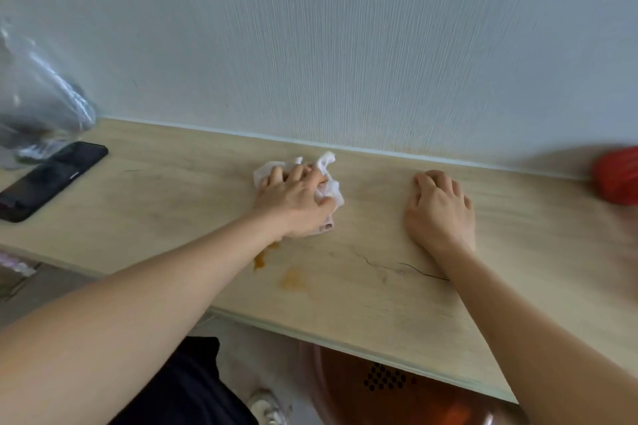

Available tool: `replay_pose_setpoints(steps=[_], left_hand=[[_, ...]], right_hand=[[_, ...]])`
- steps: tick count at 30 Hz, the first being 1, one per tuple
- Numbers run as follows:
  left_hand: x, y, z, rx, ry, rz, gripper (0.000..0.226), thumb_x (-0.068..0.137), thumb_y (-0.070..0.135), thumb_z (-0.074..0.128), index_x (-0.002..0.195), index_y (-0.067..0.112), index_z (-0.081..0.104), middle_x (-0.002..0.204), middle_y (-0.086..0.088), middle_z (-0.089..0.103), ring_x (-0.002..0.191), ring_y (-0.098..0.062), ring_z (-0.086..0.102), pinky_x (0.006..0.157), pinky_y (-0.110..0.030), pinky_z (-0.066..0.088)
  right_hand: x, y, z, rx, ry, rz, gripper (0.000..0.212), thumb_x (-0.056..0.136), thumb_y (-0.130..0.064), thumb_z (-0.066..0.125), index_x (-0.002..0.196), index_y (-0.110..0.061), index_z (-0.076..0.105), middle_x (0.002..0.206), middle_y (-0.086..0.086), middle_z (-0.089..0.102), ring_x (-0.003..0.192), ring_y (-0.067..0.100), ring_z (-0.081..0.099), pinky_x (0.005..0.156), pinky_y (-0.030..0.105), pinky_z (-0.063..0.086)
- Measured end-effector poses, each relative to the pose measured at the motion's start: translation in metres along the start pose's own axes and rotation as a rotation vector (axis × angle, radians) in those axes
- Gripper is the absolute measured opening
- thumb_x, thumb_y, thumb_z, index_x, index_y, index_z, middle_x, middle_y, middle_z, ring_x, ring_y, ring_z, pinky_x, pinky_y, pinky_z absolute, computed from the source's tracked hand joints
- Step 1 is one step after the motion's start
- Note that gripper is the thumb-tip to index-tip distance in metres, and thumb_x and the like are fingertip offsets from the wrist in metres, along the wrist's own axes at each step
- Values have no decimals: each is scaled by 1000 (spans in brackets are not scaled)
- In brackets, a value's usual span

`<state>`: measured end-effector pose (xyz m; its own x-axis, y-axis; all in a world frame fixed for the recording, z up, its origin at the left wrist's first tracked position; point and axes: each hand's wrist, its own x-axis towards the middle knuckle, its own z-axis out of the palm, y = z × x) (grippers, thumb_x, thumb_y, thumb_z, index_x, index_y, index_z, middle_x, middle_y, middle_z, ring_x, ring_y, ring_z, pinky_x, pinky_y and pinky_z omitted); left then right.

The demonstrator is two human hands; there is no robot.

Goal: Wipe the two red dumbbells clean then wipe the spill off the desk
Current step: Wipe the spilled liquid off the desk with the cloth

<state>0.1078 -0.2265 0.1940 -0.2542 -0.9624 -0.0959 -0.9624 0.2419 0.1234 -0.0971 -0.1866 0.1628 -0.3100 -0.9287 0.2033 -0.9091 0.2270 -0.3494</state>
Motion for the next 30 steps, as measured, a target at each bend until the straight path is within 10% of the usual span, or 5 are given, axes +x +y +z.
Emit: replay_pose_setpoints(steps=[5, 18, 26, 30], left_hand=[[8, -10, 8, -71, 78, 28, 54, 84, 58, 41, 134, 39, 30, 148, 4, 27, 137, -26, 18, 113, -36, 13], [-27, -16, 18, -86, -93, 226, 65, 95, 52, 27, 150, 29, 0, 158, 6, -10, 144, -12, -15, 118, -35, -5], [65, -44, 7, -138, 40, -265, 65, 89, 50, 30, 147, 22, 16, 159, 0, 4, 145, -28, 2, 117, -40, 5], [35, -9, 14, -96, 44, 47, 54, 94, 43, 31, 144, 24, 24, 158, 1, 10, 145, -23, 3, 116, -36, 5]], right_hand=[[-1, -3, 0, -22, -8, 27, 35, 91, -20, 34, 122, -16, 50, 132, 2, 42, 123, 25, 35, 103, 37, 25], [-4, -6, -3, -33, -25, 23, 35, 92, -21, 33, 123, -16, 49, 134, 3, 41, 124, 26, 35, 104, 37, 25], [0, -4, -2, -52, -22, 18, 36, 92, -21, 33, 125, -17, 47, 135, 2, 40, 124, 25, 35, 105, 38, 24], [1, -5, -1, -67, -22, 21, 36, 91, -20, 32, 124, -17, 47, 134, 2, 39, 124, 26, 34, 105, 39, 24]])
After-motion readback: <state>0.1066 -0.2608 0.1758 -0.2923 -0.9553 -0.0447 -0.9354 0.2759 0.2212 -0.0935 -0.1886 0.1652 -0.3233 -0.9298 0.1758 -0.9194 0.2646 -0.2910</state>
